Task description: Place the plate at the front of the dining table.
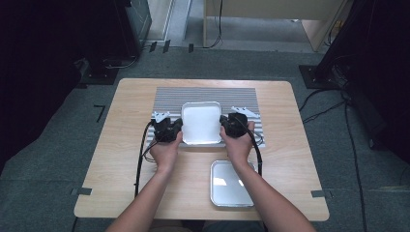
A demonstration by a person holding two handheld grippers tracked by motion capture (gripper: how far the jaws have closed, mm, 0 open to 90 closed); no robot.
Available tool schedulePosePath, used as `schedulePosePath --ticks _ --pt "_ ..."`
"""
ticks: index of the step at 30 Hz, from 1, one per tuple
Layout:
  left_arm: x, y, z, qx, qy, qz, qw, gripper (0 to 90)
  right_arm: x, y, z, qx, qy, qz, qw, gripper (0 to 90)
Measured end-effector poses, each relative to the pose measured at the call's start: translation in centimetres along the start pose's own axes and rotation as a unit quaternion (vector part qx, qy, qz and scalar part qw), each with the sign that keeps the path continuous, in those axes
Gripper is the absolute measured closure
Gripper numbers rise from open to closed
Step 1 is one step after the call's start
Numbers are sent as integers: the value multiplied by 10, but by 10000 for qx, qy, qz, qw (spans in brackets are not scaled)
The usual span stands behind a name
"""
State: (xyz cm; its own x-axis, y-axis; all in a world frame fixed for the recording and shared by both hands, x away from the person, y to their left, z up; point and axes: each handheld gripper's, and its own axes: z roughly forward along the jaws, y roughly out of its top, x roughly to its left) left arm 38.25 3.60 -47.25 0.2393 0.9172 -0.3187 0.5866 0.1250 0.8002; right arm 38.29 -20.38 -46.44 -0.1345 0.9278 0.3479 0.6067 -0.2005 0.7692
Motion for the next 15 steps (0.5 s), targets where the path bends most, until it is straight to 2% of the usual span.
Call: schedulePosePath --ticks 7,15 --pt "6 8 15 71 61 -24 10000 893 2 10 14 83 -80 -104 9999 900" --pt "14 19 42 396 198 -50 9990 892 -5 21 43 364 -106 50 9993 900"
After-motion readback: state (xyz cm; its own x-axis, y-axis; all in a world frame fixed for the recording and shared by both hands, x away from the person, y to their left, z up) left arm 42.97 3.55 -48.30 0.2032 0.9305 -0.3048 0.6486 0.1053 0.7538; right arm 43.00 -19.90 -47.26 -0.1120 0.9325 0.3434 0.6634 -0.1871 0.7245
